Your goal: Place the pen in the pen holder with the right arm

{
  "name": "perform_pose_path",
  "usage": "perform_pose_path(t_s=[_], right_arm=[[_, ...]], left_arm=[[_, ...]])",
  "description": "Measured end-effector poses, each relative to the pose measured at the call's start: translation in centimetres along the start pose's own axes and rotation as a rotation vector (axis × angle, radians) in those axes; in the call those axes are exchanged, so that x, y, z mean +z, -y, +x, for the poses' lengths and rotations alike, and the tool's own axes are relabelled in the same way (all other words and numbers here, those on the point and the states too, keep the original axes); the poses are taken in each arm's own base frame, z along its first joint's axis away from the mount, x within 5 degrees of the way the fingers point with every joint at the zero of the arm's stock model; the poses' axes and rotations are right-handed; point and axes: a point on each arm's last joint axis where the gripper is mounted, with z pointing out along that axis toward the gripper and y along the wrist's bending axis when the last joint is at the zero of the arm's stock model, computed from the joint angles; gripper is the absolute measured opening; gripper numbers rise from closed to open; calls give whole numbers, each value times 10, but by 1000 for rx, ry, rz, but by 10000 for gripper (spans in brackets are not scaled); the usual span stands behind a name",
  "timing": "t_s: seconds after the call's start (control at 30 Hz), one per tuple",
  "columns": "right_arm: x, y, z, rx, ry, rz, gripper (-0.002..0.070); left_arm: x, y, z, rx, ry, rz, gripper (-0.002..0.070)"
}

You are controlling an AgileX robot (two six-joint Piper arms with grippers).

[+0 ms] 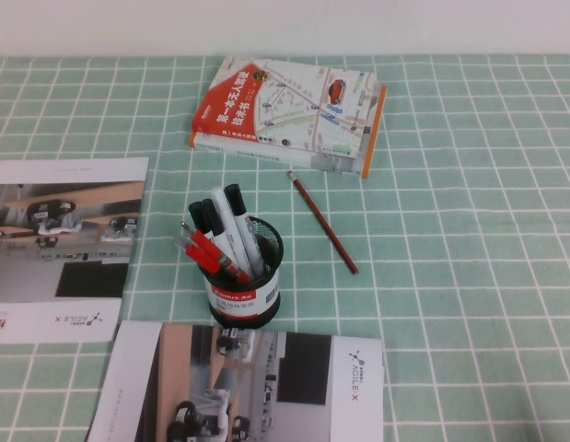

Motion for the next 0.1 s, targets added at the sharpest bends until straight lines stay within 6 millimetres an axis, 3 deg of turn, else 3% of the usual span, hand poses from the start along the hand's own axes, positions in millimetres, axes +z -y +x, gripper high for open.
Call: perform_pose_path(t_s=[0.1], right_arm=[[0,0,0,0,0,0,-19]], left_arm=[[0,0,0,0,0,0,-4]])
